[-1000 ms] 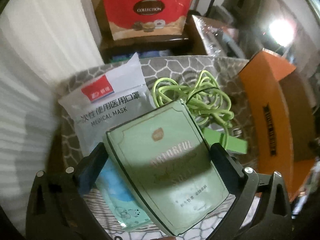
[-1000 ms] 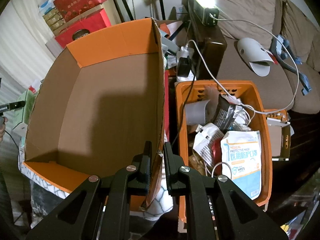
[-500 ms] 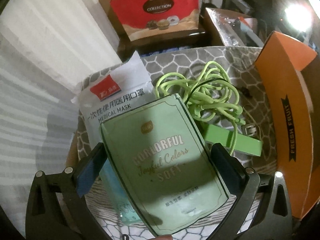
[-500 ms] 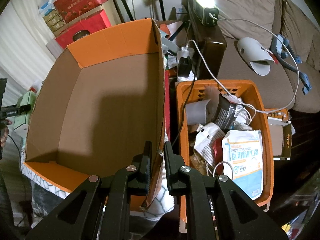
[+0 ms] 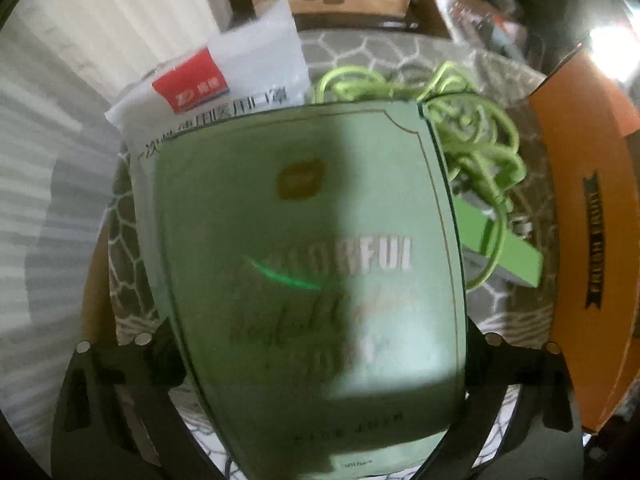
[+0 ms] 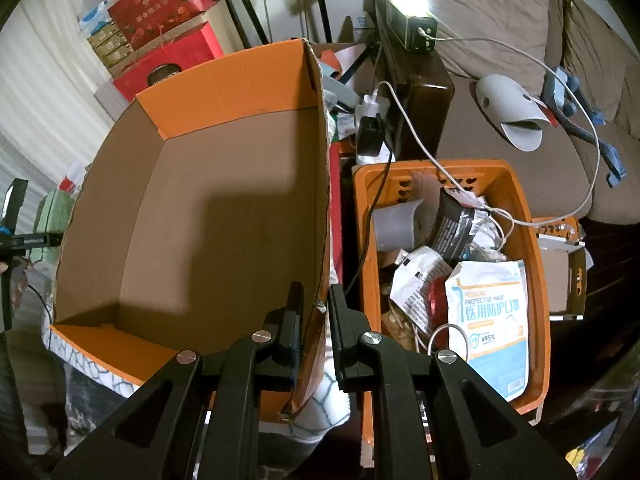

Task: Organize objects
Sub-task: 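Carry the tissue pack with the left gripper into the orange box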

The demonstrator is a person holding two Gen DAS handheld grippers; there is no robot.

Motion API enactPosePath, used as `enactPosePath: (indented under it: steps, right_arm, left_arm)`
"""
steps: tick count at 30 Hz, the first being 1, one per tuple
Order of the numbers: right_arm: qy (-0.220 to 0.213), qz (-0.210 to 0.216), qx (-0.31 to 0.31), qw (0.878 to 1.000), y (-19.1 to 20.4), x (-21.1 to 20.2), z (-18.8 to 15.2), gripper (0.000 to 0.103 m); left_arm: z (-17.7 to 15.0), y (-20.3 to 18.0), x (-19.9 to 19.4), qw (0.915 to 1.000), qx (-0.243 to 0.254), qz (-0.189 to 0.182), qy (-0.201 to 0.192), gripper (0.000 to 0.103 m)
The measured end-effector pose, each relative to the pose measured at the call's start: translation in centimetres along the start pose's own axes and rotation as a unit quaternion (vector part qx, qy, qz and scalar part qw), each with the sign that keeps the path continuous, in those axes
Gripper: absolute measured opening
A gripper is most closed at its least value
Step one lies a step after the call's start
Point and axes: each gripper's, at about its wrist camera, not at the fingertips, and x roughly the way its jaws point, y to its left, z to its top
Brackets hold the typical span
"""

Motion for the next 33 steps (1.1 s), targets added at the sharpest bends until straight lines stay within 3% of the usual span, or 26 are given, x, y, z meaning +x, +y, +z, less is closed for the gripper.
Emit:
enactPosePath:
  steps: [5,15,22,33]
  right_arm:
    - [0.000,0.001,0.000,1.000,0.0,0.0,0.0,0.012]
    - [0.000,0.003,0.003,1.000,-0.1,0.0,0.0,0.012]
    - [0.000,0.007,0.008,1.000,-0.2,0.0,0.1,0.012]
    - [0.001,0.007,0.009,1.000,-0.2,-0.1,0.2,0.012]
  left_arm:
    - [-0.6,0.1,-1.8,0.9994,0.016,0.001,-0.031,0.087]
    - [-2.3,-0.9,-7.9,0.9918,0.044,-0.046,-0.111,0.087]
    - [-2.8,-4.9,-10.4,0.9850,0.087,-0.094,-0.116,0.087]
    - [-3.2,-13.0,-13.3,0.9721,0.152,-0.130,-0.122,0.087]
